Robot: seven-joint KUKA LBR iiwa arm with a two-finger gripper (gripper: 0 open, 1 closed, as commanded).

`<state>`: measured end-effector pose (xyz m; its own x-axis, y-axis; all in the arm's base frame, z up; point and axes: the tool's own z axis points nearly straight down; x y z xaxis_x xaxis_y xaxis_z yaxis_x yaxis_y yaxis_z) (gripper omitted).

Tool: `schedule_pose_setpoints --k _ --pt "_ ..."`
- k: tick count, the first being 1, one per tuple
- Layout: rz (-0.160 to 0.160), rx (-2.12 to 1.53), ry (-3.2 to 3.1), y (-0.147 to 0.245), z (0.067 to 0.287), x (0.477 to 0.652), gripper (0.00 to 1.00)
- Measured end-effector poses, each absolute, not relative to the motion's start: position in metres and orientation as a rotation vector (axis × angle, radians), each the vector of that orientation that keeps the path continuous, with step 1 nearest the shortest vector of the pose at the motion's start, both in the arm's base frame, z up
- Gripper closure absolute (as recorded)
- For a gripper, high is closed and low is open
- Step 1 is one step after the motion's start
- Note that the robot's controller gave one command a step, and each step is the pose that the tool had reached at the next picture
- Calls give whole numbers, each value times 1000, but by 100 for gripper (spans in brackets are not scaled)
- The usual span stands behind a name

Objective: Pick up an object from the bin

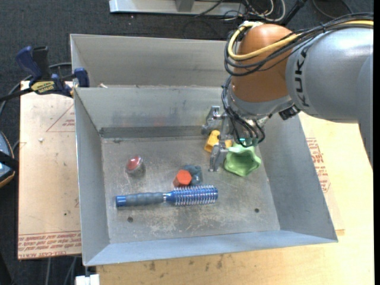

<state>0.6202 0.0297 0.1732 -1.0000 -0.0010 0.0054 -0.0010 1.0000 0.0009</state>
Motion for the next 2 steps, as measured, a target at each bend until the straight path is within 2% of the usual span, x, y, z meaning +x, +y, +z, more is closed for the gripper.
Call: schedule_pose_setpoints --k 1,2 --pt "0 302 -3143 32 105 577 0" --pt "-5 624 -3079 84 82 529 0"
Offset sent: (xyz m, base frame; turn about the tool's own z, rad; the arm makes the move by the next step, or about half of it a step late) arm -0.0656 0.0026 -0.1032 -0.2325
